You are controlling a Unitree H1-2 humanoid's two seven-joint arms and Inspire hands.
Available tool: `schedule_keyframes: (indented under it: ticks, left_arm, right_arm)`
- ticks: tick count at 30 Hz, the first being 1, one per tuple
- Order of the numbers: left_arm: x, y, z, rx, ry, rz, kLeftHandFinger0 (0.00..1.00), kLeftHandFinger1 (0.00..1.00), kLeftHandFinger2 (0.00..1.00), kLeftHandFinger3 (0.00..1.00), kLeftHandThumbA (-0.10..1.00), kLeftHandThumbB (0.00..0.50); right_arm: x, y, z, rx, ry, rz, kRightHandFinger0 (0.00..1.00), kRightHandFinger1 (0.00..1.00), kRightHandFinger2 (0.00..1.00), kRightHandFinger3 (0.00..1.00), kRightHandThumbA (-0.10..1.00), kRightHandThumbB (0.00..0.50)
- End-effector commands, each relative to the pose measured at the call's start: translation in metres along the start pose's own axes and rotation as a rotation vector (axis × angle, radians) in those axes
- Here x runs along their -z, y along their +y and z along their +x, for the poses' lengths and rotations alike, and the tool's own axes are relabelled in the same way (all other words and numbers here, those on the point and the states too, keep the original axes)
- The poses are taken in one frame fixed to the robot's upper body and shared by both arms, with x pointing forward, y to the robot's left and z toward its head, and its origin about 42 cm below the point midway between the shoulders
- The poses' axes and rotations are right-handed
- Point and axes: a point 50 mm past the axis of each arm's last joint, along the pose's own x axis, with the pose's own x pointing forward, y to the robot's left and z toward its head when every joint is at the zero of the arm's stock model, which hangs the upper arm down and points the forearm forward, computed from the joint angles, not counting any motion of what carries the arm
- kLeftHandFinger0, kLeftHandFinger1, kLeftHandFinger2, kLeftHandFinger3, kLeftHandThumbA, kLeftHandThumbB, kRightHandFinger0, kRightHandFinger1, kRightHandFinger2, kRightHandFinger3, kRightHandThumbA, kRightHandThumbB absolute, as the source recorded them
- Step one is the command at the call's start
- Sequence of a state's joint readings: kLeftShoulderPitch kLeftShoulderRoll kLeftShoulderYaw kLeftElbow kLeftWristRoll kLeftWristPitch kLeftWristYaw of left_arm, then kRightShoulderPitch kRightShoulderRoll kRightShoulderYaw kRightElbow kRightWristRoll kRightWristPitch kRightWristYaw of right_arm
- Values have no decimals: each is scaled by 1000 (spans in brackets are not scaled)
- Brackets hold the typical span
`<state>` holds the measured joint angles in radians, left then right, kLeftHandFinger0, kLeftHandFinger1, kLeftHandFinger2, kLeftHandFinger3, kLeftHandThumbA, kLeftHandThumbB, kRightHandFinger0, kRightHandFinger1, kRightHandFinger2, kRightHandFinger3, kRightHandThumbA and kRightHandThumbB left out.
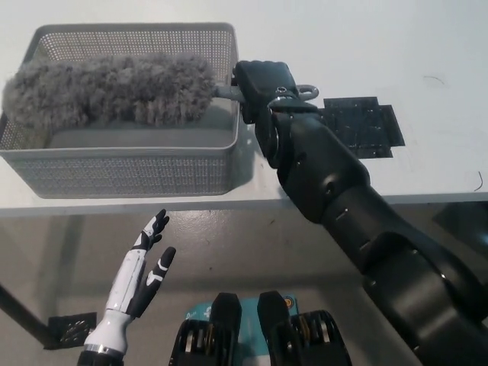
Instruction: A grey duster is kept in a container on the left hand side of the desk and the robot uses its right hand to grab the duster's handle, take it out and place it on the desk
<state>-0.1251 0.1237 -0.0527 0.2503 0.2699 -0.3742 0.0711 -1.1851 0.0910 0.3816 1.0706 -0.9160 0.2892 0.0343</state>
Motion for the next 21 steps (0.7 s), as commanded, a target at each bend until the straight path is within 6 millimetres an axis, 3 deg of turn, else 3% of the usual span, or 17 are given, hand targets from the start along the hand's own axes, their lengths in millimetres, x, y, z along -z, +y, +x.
schedule_keyframes:
  ticks: [1, 6, 8, 13, 15, 16, 17, 19, 21]
  left_arm:
    - [-15, 10, 13, 1, -88, 29, 1000, 1000, 1000, 1000, 961, 0]
    - [-13, 10, 13, -7, -78, 20, 1000, 1000, 1000, 1000, 945, 0]
    - [-13, 10, 12, -7, -77, 23, 1000, 1000, 1000, 1000, 930, 0]
    - [-11, 10, 10, -3, -70, 25, 1000, 1000, 1000, 1000, 943, 0]
    - [-10, 11, 9, -4, -75, 28, 1000, 1000, 1000, 1000, 943, 0]
    - [-9, 10, 9, -4, -75, 26, 1000, 1000, 1000, 1000, 938, 0]
    - [-10, 10, 9, -4, -75, 26, 1000, 1000, 1000, 1000, 937, 0]
    - [-10, 9, 9, -3, -73, 29, 1000, 1000, 1000, 1000, 948, 0]
    - [-10, 10, 9, -2, -74, 30, 1000, 1000, 1000, 1000, 941, 0]
  right_arm:
    - [-1, -42, 3, 422, -77, 117, 0, 16, 229, 271, 232, 86]
    - [3, -45, 4, 439, -74, 131, 0, 83, 390, 295, 141, 79]
    - [5, -45, 3, 473, -88, 141, 0, 116, 444, 342, 68, 106]
    - [13, -47, 2, 485, -80, 151, 0, 135, 450, 373, 134, 95]
    - [13, -49, 2, 499, -70, 145, 0, 138, 430, 425, 217, 127]
    - [13, -52, 1, 512, -84, 180, 0, 73, 374, 957, 255, 219]
    - [13, -54, 0, 519, -98, 214, 0, 15, 302, 1000, 257, 243]
    - [14, -57, 0, 512, -131, 263, 0, 0, 198, 1000, 222, 357]
    - [13, -60, 0, 514, -142, 270, 0, 0, 121, 1000, 206, 402]
